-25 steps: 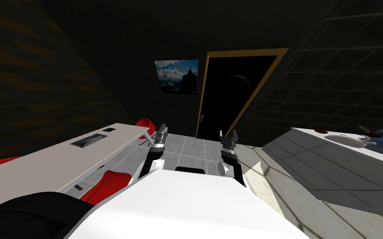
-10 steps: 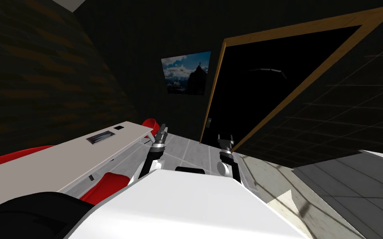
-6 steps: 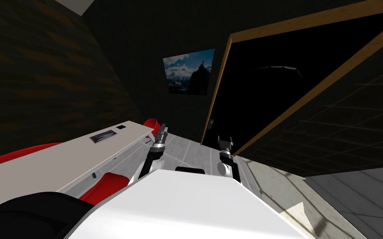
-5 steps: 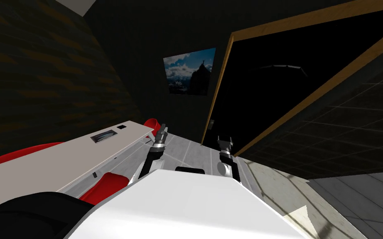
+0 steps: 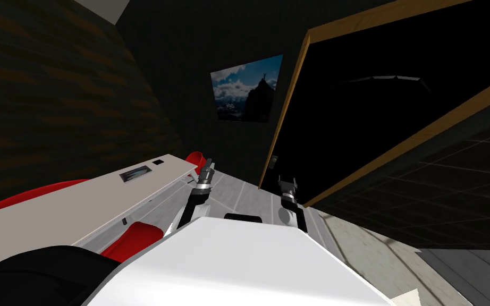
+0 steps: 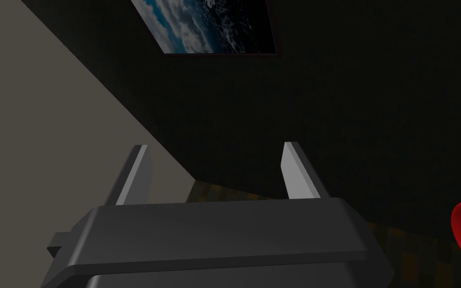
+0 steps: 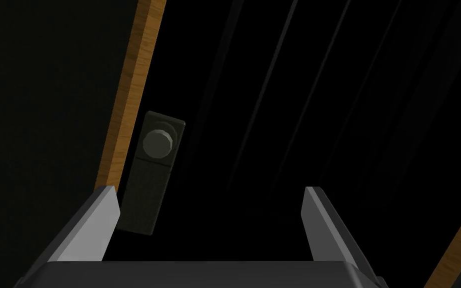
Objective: Pull the door open
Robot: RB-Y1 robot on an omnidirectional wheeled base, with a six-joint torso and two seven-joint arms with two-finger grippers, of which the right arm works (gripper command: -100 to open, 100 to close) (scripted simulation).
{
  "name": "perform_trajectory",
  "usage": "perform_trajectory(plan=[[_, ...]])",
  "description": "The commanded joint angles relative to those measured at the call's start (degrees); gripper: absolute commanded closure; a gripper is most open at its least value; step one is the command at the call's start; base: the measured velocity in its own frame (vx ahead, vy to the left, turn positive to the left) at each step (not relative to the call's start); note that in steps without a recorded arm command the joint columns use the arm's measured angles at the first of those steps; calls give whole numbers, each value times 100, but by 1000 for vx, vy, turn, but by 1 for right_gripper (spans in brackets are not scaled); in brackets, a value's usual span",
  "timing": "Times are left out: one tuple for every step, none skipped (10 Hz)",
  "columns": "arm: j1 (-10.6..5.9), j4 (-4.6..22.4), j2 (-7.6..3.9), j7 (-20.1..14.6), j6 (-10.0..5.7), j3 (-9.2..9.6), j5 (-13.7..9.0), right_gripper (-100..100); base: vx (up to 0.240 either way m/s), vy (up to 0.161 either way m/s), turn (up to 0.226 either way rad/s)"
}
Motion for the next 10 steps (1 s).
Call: perform_trajectory(plan=[[-28,92,-3,-68,25,14,-181,-100,101,-10,62],[-44,153,-16,-116,35,20,-291,-100,105,-25,70],[-60,214,-29,-165,46,27,-401,-100,98,-27,85],[-75,274,-42,-213,56,33,-510,-100,92,-18,78],[-89,326,-53,-254,65,39,-604,-100,90,-32,73],[-102,379,-64,-296,74,44,-698,-100,88,-31,63],[-129,483,-86,-380,91,55,-887,-100,128,-46,86],[-142,533,-96,-420,100,60,-977,-100,133,-43,102],[-164,617,-113,-486,114,69,-1128,-100,158,-28,93],[-174,658,-121,-519,121,74,-1203,-100,151,-44,59]])
